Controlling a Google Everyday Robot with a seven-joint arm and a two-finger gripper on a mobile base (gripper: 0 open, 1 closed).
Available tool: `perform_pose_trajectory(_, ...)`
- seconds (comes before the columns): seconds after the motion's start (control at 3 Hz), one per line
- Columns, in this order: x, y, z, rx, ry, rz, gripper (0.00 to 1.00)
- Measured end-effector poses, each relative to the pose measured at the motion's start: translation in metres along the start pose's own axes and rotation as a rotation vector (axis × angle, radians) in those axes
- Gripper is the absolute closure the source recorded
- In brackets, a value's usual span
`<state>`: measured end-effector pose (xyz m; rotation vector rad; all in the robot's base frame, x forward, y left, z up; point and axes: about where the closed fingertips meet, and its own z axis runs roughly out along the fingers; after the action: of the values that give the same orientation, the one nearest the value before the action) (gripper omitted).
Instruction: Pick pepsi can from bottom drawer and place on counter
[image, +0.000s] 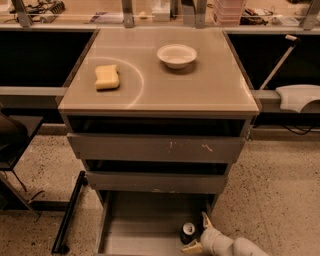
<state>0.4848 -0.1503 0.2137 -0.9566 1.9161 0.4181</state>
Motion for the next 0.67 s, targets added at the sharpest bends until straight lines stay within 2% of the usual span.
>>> perform_pose_trajectory(0.33,0.0138,0.0059,0.0229,-0.024,-0.011,0.029,0.0)
perform_pose_trajectory(0.67,0.0138,0.006,0.0229,-0.024,-0.011,0.029,0.0)
